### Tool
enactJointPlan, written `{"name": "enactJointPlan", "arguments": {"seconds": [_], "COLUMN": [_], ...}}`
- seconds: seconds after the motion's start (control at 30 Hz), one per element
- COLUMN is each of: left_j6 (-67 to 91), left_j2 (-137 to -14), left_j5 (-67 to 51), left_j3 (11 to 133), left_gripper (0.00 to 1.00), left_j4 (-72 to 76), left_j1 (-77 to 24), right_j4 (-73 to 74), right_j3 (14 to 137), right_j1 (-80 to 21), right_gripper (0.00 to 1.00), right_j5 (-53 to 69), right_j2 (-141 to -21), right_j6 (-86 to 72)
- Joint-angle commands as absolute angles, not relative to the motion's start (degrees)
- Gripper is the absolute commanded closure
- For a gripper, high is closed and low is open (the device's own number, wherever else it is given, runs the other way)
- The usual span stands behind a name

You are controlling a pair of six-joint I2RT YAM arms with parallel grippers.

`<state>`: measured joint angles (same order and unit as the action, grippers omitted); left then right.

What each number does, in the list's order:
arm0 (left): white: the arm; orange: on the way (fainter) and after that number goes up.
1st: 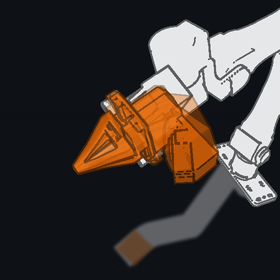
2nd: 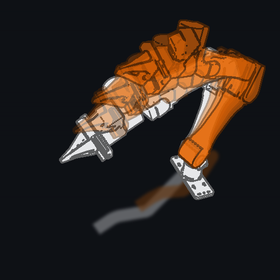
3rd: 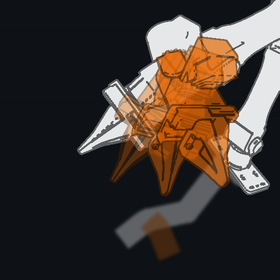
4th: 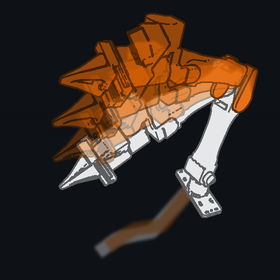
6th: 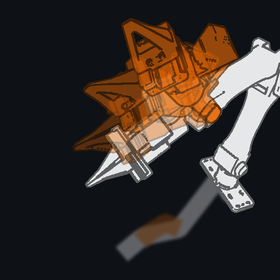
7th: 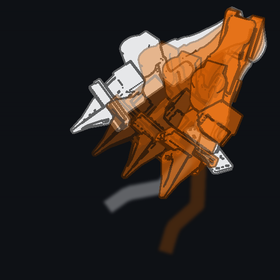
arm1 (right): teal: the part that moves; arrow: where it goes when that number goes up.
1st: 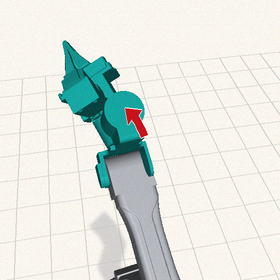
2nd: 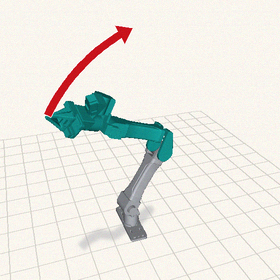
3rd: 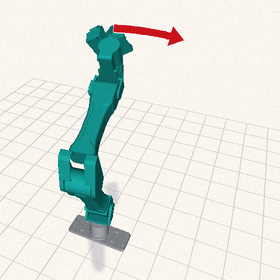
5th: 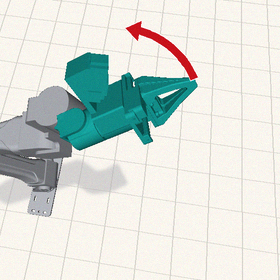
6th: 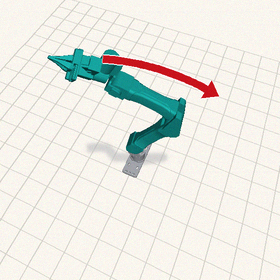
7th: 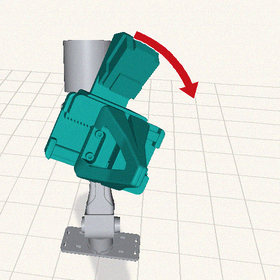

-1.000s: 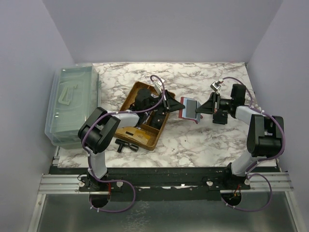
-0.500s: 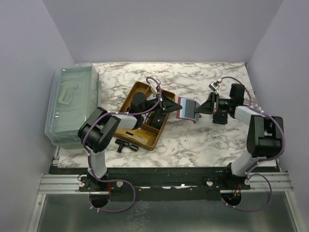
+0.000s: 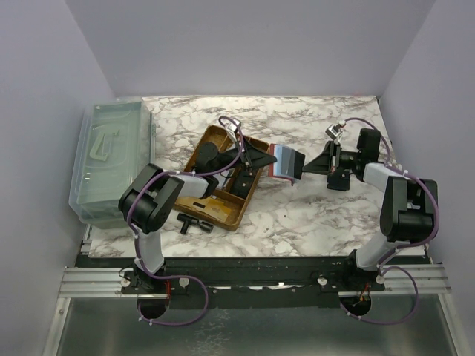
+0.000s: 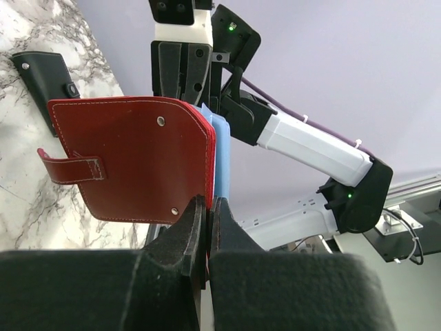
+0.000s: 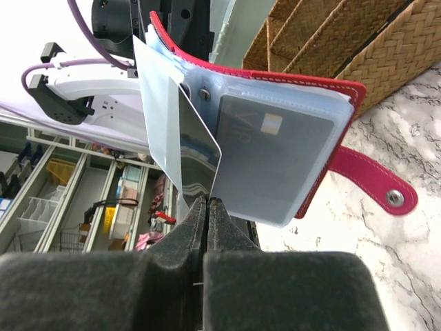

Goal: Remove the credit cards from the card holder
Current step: Remove the credit card from the card holder, then place the card holder at the center of the board.

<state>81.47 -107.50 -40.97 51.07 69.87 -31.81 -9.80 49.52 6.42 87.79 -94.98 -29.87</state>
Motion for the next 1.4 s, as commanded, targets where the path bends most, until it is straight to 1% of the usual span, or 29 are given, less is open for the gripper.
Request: {"name": "enactJointPlan", "arguments": {"seconds": [0.0, 0.2, 0.4, 0.5, 0.63, 0.8, 1.2, 1.37], "left_j6": [82.09, 82.70, 82.36, 82.02, 82.00, 81.95, 78.69, 75.06], "left_j2": [-108.02, -109.68, -110.13, -110.10, -110.68, -112.11, -117.59, -117.37], "left_j5": [-41.23, -42.00, -41.30, -41.22, -41.13, -41.22, -40.52, -38.41], "left_j3": [50.35, 50.36, 49.49, 48.73, 48.35, 48.79, 53.10, 54.21], "left_gripper": [1.00, 1.00, 1.00, 1.00, 1.00, 1.00, 1.00, 1.00], "left_j4": [74.70, 74.68, 74.60, 74.21, 73.93, 73.18, 63.94, 53.71], "left_j1": [-30.88, -31.06, -31.03, -30.94, -30.94, -31.32, -34.78, -34.91], "right_j4": [-9.68, -15.37, -15.45, -13.17, -6.09, -3.23, -3.62, -4.21], "right_j3": [48.22, 46.12, 46.07, 46.25, 47.82, 48.34, 48.10, 47.98], "right_j1": [8.61, 9.33, 10.25, 11.87, 13.42, 14.08, 16.12, 16.20], "right_gripper": [1.00, 1.00, 1.00, 1.00, 1.00, 1.00, 1.00, 1.00], "right_j5": [88.33, 88.76, 88.34, 87.74, 86.23, 85.01, 85.51, 85.68], "right_j2": [-92.94, -92.29, -91.91, -91.47, -91.02, -90.88, -88.31, -88.31], "right_j6": [-28.76, -33.09, -32.85, -31.05, -25.09, -22.57, -23.60, -24.08]}}
